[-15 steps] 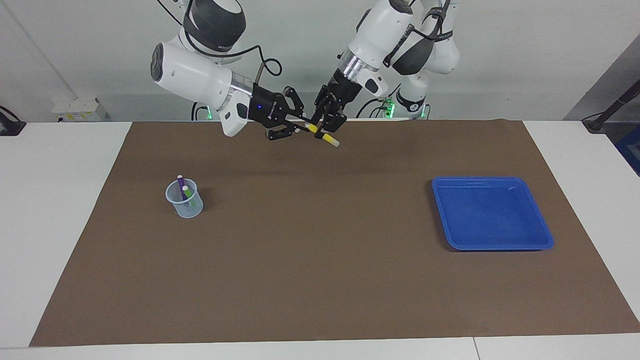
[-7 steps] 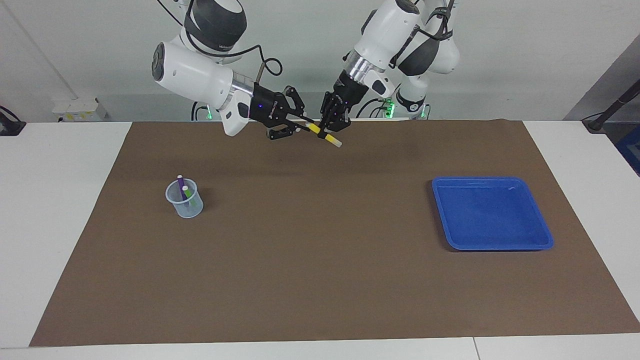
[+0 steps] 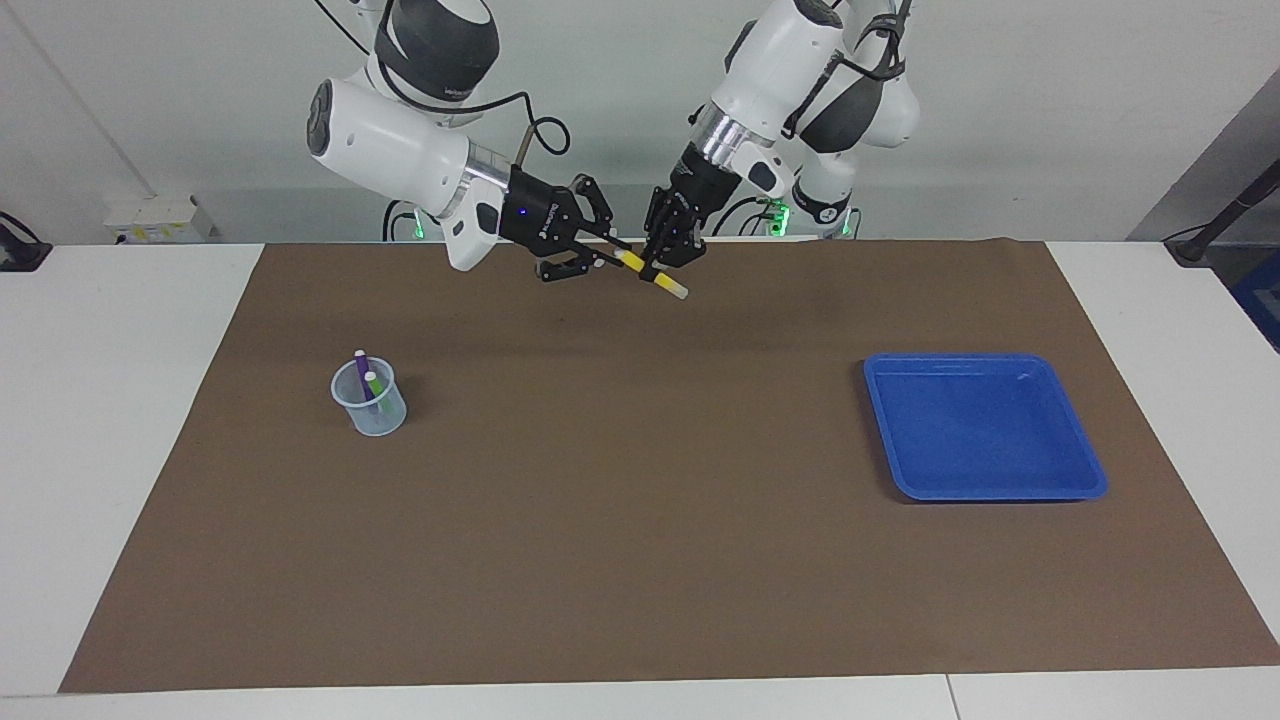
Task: Right arm passes pens to left for tray arrangement
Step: 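Grasp the yellow pen with the left gripper and open the right gripper, then move the yellow pen over the tray with the left gripper, then release the yellow pen into the tray and lift the left gripper, then reach the right gripper into the cup and grasp the green pen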
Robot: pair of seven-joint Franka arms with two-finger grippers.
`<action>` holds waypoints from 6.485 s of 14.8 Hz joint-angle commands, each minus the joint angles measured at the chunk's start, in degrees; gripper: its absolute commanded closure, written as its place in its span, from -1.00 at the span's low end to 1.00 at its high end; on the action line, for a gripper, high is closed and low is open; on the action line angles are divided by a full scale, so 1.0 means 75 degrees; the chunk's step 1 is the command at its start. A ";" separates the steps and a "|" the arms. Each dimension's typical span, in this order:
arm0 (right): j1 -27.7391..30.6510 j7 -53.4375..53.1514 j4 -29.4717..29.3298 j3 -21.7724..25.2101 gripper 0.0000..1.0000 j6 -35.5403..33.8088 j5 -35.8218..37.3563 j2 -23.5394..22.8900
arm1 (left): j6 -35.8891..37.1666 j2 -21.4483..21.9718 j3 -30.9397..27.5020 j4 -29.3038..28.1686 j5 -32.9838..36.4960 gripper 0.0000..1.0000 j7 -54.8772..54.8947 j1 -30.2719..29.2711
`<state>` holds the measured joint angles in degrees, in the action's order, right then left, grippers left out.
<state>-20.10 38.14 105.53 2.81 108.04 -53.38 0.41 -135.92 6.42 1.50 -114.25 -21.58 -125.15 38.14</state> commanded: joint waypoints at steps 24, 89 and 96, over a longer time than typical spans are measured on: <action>0.1166 -0.2331 0.0308 0.0035 -1.00 -0.0390 0.5194 0.0132 | 0.4246 0.0305 -0.0189 0.0163 0.0894 1.00 1.0667 -0.3782; 0.2281 -0.1898 0.1574 0.0023 1.00 0.1333 0.7692 -0.0700 | 0.5231 -0.0469 0.0162 0.1476 0.1061 -1.00 1.4155 -0.5027; 0.2211 -0.1792 0.1131 0.0023 1.00 0.0550 0.7645 -0.0700 | 0.5207 -0.0434 0.0748 0.1663 0.1002 -1.00 1.1977 -0.5027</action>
<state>-3.92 23.79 115.93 3.51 115.64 2.70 -5.42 -97.64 2.76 6.98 -102.80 -13.65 -32.11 0.01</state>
